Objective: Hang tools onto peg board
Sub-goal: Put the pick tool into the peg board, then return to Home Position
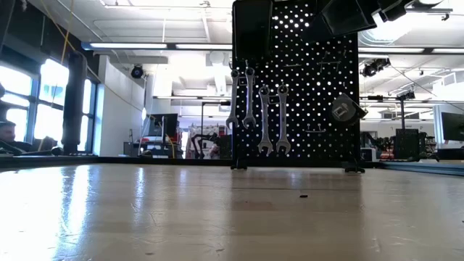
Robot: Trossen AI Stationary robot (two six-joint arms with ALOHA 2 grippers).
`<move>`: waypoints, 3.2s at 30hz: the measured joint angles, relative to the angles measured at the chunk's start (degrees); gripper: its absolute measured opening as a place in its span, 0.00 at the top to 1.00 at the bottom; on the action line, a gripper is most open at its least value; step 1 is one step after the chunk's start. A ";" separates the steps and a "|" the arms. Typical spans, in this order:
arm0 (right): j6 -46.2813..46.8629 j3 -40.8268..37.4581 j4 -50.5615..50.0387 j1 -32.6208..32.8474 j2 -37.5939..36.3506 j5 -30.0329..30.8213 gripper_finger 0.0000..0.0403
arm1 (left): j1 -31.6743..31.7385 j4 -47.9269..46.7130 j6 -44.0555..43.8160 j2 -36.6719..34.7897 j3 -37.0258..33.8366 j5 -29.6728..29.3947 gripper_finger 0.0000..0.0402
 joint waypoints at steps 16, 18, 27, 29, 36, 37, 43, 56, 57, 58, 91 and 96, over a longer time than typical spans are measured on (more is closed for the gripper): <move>-0.02 0.00 -0.16 -0.26 0.00 -0.42 0.68 | -0.50 0.64 1.69 2.68 0.00 -1.56 0.79; -0.02 0.00 -0.18 -0.26 0.00 -0.55 0.68 | -0.87 1.30 1.71 2.66 0.00 -1.64 0.75; -0.04 0.00 -0.35 -0.22 0.00 -0.79 0.68 | -3.26 2.79 2.30 1.84 0.04 -3.07 0.56; -0.04 0.00 -0.38 -0.22 0.00 -0.79 0.68 | -3.88 2.80 2.34 1.54 0.04 -4.30 0.53; -0.47 0.02 -0.51 0.30 0.00 -0.54 0.68 | -7.12 2.78 1.62 -1.97 0.04 -6.88 0.49; -1.16 0.02 -0.56 0.70 -0.17 0.43 0.68 | -7.93 2.01 1.35 -2.64 0.04 -7.25 0.49; -11.27 0.07 -0.62 3.47 -5.68 4.65 0.68 | -12.44 -7.72 -2.06 -7.55 0.04 -8.77 0.51; -47.21 0.11 9.92 -0.80 -30.80 -28.94 0.68 | -24.88 -3.00 -11.98 -21.92 -23.63 -13.62 0.58; -48.46 0.11 9.72 -1.19 -32.54 -29.81 0.68 | -25.49 0.09 -12.22 -24.09 -27.57 -13.77 0.59; -49.29 0.11 9.27 -1.61 -34.41 -30.73 0.68 | -26.02 3.54 -12.32 -26.51 -31.60 -13.80 0.60; -50.09 -61.07 56.03 -17.48 -84.06 -46.89 0.68 | -27.56 87.98 -7.69 -77.34 -123.12 0.13 0.62; -49.75 -62.27 55.32 -20.94 -85.29 -50.01 0.68 | -25.39 89.38 -7.44 -80.05 -126.33 0.86 0.62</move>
